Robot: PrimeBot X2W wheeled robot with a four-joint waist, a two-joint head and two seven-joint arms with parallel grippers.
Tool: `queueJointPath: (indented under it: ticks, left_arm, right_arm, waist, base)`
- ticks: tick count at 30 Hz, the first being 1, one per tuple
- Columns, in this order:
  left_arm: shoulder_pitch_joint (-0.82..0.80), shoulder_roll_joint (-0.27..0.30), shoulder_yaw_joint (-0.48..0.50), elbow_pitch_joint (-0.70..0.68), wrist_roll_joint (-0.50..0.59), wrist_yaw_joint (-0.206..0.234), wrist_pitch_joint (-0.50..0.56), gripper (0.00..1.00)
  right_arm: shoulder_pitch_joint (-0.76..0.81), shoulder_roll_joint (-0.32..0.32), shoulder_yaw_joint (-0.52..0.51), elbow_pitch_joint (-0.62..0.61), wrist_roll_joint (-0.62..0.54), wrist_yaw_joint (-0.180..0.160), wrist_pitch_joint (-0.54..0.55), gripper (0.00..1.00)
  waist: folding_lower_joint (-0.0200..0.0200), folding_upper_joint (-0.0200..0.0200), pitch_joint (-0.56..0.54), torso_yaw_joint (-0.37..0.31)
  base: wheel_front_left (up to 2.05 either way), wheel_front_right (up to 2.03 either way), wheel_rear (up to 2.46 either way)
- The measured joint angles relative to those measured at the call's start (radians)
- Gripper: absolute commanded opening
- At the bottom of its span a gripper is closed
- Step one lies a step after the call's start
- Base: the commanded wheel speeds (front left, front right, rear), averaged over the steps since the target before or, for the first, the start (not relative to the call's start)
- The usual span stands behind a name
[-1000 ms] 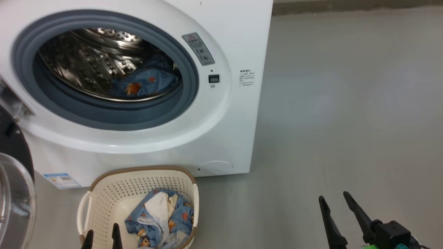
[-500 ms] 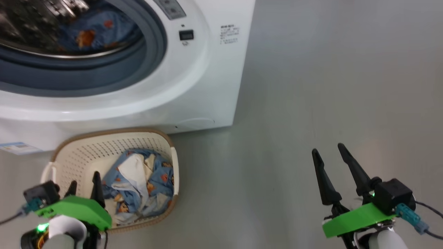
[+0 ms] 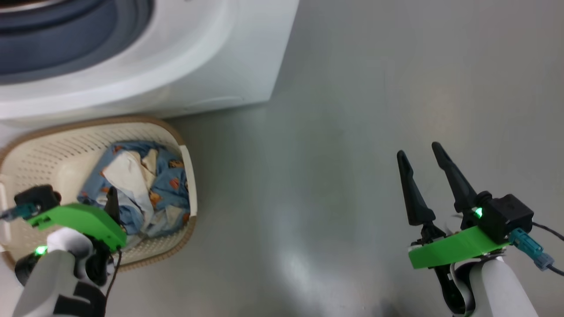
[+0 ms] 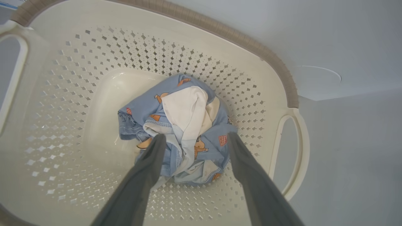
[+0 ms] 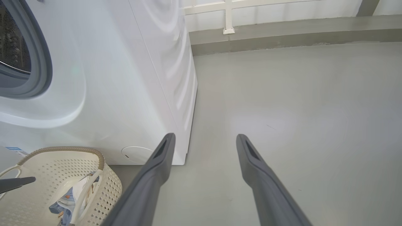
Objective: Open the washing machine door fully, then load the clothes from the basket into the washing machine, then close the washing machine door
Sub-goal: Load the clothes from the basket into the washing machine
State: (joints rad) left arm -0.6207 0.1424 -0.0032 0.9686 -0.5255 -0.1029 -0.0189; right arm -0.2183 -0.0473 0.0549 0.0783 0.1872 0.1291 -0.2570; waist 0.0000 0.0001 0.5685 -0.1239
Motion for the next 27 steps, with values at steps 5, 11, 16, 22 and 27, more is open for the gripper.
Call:
queueJointPath:
  ticks: [5,11,16,22,27]
  left_arm:
    - [-0.088,0.011,-0.004,0.094,-0.017,-0.012,0.012,1.00]
    - [-0.166,0.026,-0.008,0.169,-0.047,-0.021,0.014,1.00]
    - [-0.210,0.032,-0.017,0.208,-0.063,-0.025,0.005,1.00]
    - [-0.239,0.033,-0.036,0.230,-0.081,-0.025,-0.016,1.00]
    - [-0.251,0.034,-0.058,0.233,-0.114,-0.025,-0.027,1.00]
  right_arm:
    - [-0.023,0.000,-0.001,-0.010,-0.003,0.000,0.000,1.00]
    - [-0.035,0.000,-0.006,-0.020,-0.003,0.000,0.000,1.00]
    - [-0.059,-0.001,-0.006,-0.030,-0.003,0.000,0.000,1.00]
    - [-0.071,-0.013,-0.013,-0.039,-0.003,0.000,0.000,1.00]
    - [-0.071,-0.017,-0.014,-0.046,-0.003,0.000,0.000,1.00]
  waist:
    - [0.0000,0.0000,0.072,-0.017]
    - [0.0000,0.0000,0.150,-0.032]
    - [0.0000,0.0000,0.199,-0.042]
    - [0.0000,0.0000,0.241,-0.050]
    - [0.0000,0.0000,0.266,-0.051]
  base:
    - [0.00,0.00,0.00]
    - [0.00,0.00,0.00]
    - [0.00,0.00,0.00]
    - [0.00,0.00,0.00]
    - [0.00,0.00,0.00]
